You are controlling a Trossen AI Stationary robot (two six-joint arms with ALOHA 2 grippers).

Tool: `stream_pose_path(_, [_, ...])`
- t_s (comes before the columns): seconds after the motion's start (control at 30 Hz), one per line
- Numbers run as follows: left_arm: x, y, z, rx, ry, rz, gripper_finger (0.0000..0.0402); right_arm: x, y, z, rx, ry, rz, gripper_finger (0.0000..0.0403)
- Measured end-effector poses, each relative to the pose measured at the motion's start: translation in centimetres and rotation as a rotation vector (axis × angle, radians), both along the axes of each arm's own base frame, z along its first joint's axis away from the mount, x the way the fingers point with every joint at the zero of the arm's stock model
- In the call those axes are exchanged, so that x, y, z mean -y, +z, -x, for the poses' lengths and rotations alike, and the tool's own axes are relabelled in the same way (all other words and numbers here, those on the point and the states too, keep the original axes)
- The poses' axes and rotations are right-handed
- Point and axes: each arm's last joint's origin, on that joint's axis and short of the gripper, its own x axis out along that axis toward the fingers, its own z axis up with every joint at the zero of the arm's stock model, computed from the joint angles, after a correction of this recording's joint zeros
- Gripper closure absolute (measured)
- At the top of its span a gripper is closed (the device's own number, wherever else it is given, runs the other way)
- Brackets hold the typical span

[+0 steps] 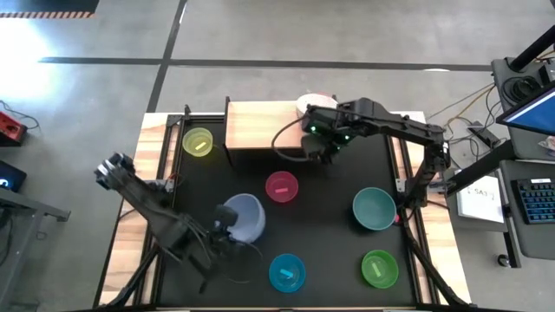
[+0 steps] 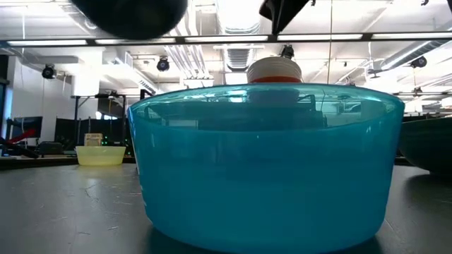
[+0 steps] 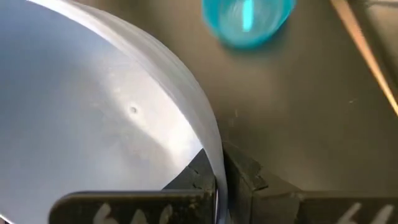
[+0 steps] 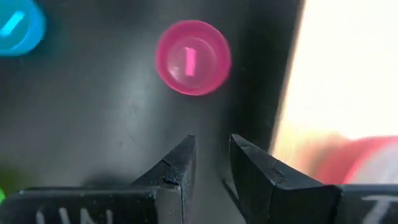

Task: Place and stack bowls onto a shelf
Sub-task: Stack the purple bowl on top of the white bowl

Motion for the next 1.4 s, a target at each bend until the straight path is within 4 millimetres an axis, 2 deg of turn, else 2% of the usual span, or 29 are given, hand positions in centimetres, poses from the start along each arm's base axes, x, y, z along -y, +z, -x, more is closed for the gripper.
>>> stream_pose_path(0.1, [-0.8, 1.8, -0.1, 0.094, -0.157, 0.001, 0.0401, -1.5, 0.0, -0.2, 0.007, 0.093, -0.018, 0.0317])
stream_pose_path(0.27, [-2.0, 3.2, -0.6, 0.120, -0.251, 0.165, 0.0401, -4.2, 0.1, -0.5, 0.018, 0.187, -0.022, 0.0317])
stream_pose_path(0.4, [-1.9, 2.9, -1.1, 0.043, -0.396, 0.289, 0.0401, -6.3, 0.2, -0.7, 0.049, 0.261, -0.016, 0.0317])
stream_pose_path(0.5, [-1.6, 2.2, -1.6, 0.000, -0.537, 0.318, 0.0401, -8.0, 0.3, -0.9, 0.083, 0.344, 0.001, 0.0319])
stream_pose_path(0.67, [-1.7, 1.6, -2.2, 0.019, -0.672, 0.236, 0.0401, -10.7, 0.8, -1.3, 0.181, 0.481, 0.019, 0.0317])
stream_pose_path(0.8, [-2.4, 1.5, -2.8, 0.046, -0.682, 0.142, 0.0401, -12.5, 1.2, -1.6, 0.265, 0.547, -0.014, 0.0317])
stream_pose_path(1.1, [-4.2, 1.6, -4.0, 0.092, -0.747, 0.057, 0.0401, -14.1, 1.6, -1.6, 0.325, 0.591, -0.092, 0.0305])
stream_pose_path(1.4, [-5.3, 1.8, -4.9, 0.157, -0.823, -0.013, 0.0401, -14.6, 1.8, -2.1, 0.374, 0.623, -0.178, 0.0298])
